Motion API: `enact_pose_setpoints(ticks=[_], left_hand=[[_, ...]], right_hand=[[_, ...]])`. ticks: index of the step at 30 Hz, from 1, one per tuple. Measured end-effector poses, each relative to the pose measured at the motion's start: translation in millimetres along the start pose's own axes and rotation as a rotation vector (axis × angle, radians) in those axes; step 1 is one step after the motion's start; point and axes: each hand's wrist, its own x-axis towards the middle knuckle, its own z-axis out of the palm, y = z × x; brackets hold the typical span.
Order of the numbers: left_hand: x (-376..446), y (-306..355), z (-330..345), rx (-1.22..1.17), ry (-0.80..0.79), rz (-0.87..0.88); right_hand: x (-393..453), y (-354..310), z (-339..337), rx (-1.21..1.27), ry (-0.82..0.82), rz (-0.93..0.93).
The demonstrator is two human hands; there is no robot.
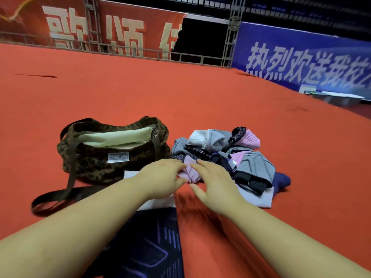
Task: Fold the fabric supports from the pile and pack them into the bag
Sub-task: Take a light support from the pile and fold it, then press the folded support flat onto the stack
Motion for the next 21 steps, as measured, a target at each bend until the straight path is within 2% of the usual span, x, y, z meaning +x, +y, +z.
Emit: enact_pose_setpoints(ticks=[4, 7, 9, 13, 17, 21], left_hand=[[36.9, 34.4, 18.5, -0.175, -0.021, -0.182], [60.2, 48.7, 31.2, -0.45, -0.021, -0.302], [73.5, 54.3, 40.7, -0.677, -0.028, -0.392], [94.4, 64.7, 60.4, -0.94, -0.077, -0.536], [106.9, 71.4, 70.0, -1.124, 0.018, -0.621], [111.7, 69.9, 71.0, -1.052, 0.099, -0.633]], right_hand=[[-10.2, 34.6, -6.2, 0.068, 0.119, 0.199], [-12.7, 53.8, -1.6, 0.113, 0.085, 0.393], [-11.9, 65.4, 7.9, 0.14, 0.059, 0.456], [-9.6, 70.8, 25.1, 0.23, 0.055, 0.481], [-8.6, 61.4, 34.3, 0.284, 0.114, 0.467], [-15.7, 51.9, 38.4, 0.331, 0.167, 0.42]])
